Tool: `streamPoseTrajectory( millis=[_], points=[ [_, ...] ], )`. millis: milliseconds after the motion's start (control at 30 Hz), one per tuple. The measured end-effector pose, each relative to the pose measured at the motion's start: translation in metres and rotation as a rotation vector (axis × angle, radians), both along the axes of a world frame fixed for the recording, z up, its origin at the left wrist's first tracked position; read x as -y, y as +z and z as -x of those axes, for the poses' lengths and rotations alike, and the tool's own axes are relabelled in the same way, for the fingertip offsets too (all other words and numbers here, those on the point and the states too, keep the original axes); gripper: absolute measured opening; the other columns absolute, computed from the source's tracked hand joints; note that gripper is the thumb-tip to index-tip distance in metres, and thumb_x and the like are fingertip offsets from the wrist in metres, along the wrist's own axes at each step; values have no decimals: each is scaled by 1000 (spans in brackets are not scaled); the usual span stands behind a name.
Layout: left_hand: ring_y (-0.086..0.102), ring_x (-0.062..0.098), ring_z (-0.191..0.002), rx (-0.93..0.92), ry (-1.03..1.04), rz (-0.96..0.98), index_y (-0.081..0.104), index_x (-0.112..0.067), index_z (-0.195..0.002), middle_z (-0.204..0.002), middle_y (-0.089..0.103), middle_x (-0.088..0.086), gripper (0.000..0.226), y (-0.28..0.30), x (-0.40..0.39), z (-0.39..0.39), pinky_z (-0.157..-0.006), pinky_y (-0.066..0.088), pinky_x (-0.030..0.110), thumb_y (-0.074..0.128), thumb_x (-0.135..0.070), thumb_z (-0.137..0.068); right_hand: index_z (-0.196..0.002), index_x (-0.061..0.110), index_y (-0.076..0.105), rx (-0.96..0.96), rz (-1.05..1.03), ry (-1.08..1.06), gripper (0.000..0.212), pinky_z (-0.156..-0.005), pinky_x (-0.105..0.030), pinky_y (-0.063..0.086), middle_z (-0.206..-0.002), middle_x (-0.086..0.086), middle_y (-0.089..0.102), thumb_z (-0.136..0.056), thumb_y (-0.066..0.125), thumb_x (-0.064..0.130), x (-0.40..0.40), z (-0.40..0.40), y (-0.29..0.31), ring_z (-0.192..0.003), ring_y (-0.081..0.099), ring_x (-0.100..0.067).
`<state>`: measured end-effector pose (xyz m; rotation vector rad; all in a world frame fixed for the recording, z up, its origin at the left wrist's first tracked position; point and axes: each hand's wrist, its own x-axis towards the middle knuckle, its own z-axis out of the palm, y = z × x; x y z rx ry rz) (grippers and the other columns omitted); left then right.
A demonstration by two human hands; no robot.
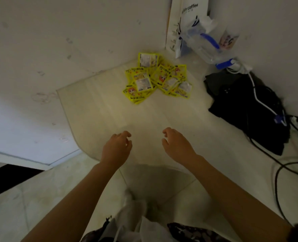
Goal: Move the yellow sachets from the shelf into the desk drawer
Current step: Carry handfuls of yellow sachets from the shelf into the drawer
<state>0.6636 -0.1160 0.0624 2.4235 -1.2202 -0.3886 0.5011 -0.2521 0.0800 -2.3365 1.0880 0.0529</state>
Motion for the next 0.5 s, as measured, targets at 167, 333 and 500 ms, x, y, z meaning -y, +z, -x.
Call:
streamPoseTrajectory(
  millis=[167, 333, 500],
  points=[
    [56, 20, -100, -8, -22, -23, 57, -19, -118, -100, 67, 0, 25, 1, 43, -47, -78, 47, 34, 49, -25, -95, -125, 12, 48, 3, 7, -17, 32, -92, -41, 48, -122, -10, 57, -95, 44, 24, 39, -39, -3, -113, 55, -28],
    [54, 21, -106, -12, -74, -104, 56, -20, -119, -104, 67, -2, 26, -3, 79, -103, -80, 49, 36, 47, -27, -95, -125, 12, 49, 0, 1, -65, 33, -92, -39, 47, -121, -9, 58, -95, 46, 25, 71, -87, -6, -112, 54, -27],
    [56, 22, -105, -114, -58, -146, 57, -18, -118, -102, 67, -1, 26, -10, 113, -145, -82, 48, 35, 49, -26, -94, -126, 12, 48, -19, -51, -114, 34, -92, -41, 47, -122, -10, 57, -95, 46, 25, 97, -127, -11, -113, 54, -28]
  ],
)
